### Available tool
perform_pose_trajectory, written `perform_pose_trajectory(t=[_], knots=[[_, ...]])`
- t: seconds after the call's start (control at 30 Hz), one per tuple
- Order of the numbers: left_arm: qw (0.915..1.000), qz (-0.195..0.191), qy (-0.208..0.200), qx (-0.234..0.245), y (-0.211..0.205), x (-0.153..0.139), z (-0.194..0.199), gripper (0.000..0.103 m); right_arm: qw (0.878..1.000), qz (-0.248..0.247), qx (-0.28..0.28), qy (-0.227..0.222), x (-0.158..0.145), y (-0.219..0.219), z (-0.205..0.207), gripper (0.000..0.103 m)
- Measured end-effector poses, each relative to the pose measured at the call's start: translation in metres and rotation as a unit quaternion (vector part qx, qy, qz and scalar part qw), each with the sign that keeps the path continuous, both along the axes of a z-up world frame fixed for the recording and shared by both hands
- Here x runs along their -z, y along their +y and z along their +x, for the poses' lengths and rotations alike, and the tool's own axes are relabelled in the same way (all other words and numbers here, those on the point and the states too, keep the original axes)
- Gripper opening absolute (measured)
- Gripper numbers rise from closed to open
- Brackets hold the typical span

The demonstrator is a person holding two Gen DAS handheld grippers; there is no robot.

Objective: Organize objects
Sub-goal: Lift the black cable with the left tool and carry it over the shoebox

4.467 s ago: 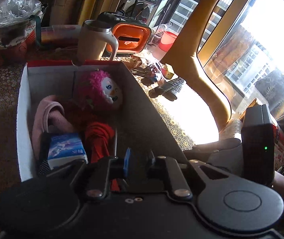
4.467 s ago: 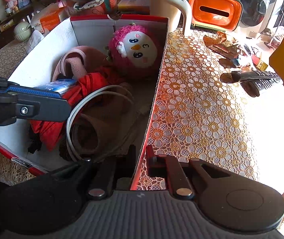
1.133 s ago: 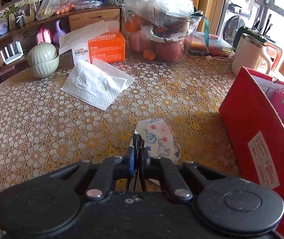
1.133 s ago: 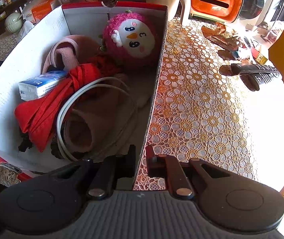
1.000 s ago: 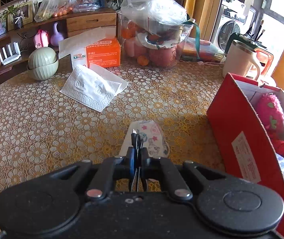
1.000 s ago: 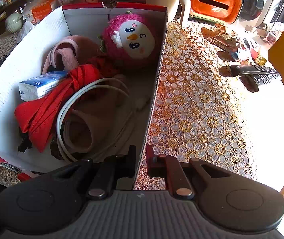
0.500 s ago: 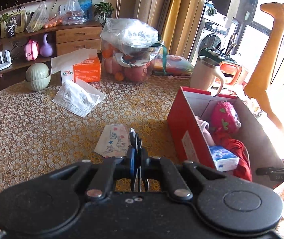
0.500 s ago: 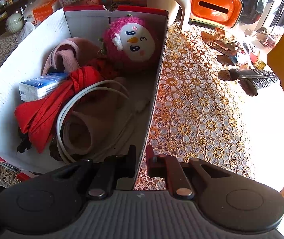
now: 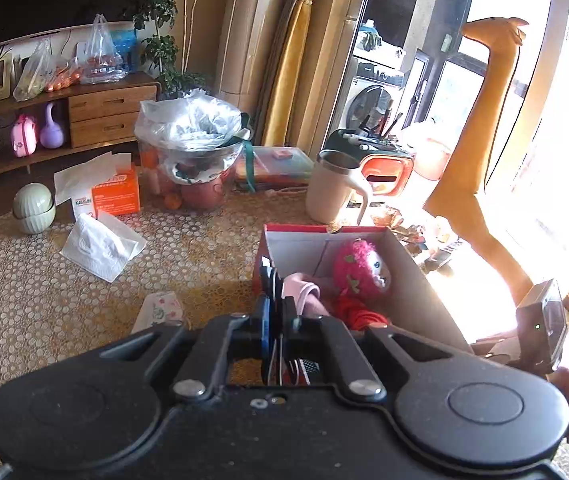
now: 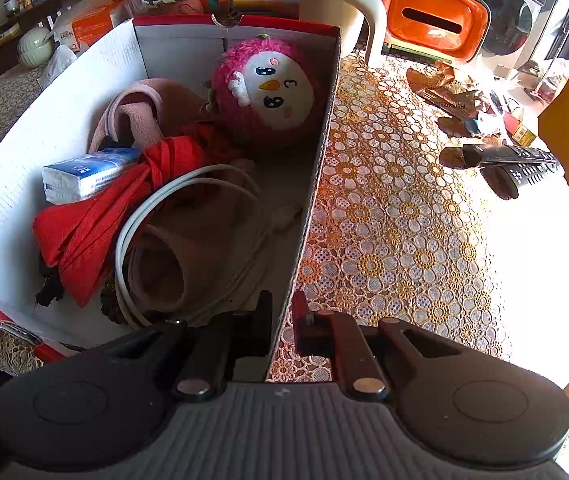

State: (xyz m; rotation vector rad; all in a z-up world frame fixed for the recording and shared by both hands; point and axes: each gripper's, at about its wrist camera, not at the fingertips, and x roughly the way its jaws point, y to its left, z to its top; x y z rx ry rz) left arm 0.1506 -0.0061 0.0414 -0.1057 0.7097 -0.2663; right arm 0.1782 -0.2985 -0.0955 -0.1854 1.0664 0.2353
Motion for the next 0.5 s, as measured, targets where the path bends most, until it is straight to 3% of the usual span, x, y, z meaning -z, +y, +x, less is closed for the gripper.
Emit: perform_pose_trajectory(t=[0.23, 0.5], knots=[[0.9986, -0.009, -0.007, 0.051, -0.051, -0.006, 0.018, 0.003, 1.000, 0.015, -0.001, -0.009, -0.011, -0.004, -0.006, 0.010], [0.9955, -0.001, 0.008, 0.094, -0.112, 0.017, 0.051, 0.003, 0.999, 0.026, -0.005, -0.024, -0.025, -0.009, -0.016, 0.010]])
